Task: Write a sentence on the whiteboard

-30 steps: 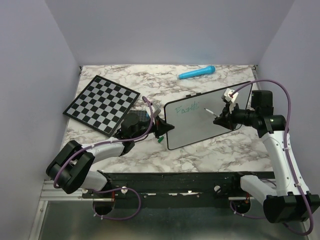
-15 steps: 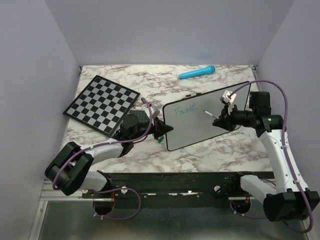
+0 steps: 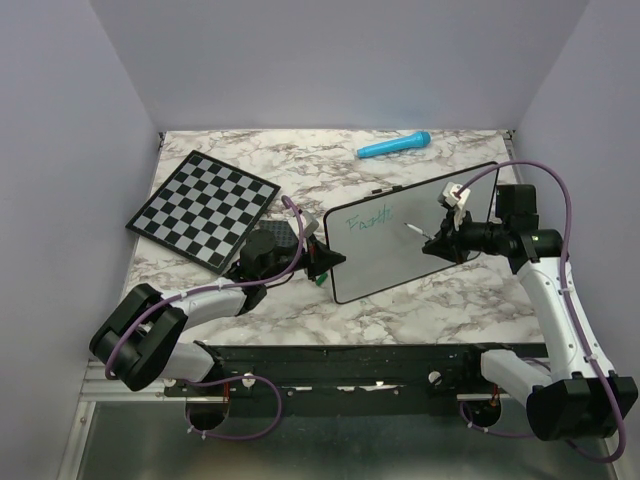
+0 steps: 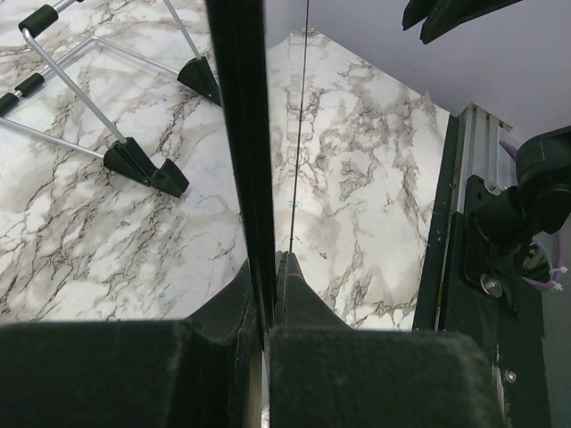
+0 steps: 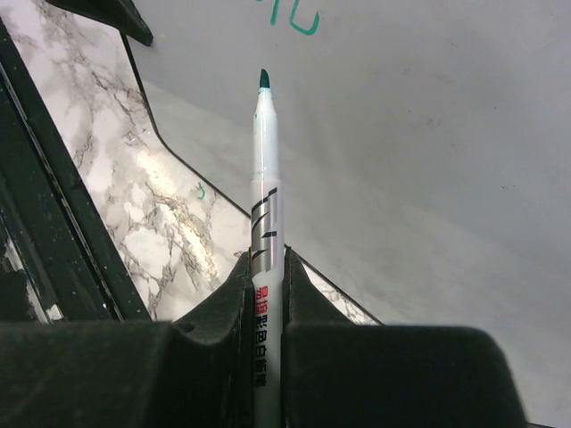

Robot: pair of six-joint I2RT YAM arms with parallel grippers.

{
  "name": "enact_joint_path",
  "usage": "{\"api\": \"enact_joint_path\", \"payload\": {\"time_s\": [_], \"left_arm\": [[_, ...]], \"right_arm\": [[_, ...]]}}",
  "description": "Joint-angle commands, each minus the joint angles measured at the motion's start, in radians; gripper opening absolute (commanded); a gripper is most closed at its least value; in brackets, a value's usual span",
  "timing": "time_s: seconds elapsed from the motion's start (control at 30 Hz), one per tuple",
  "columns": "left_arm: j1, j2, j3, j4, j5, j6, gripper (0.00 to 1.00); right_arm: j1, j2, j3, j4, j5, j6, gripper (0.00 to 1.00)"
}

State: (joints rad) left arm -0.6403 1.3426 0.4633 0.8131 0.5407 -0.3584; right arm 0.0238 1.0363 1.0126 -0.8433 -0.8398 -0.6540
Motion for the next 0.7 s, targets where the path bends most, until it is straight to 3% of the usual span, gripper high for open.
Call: {"api": "enact_joint_path", "payload": {"time_s": [0.0,0.67], "left_arm": [[0.008,-0.01,-0.025,-0.083,-0.033,0.038,0.0],[0.008,-0.006,-0.041,-0.052,-0.047,-0.005,0.0]], "right_arm": [[-0.005,-0.008,-0.022,0.044,-0.027,0.011,0.01],[-0.009,-0.027,-0.046,0.182,0.076,0.116,0.01]]}}
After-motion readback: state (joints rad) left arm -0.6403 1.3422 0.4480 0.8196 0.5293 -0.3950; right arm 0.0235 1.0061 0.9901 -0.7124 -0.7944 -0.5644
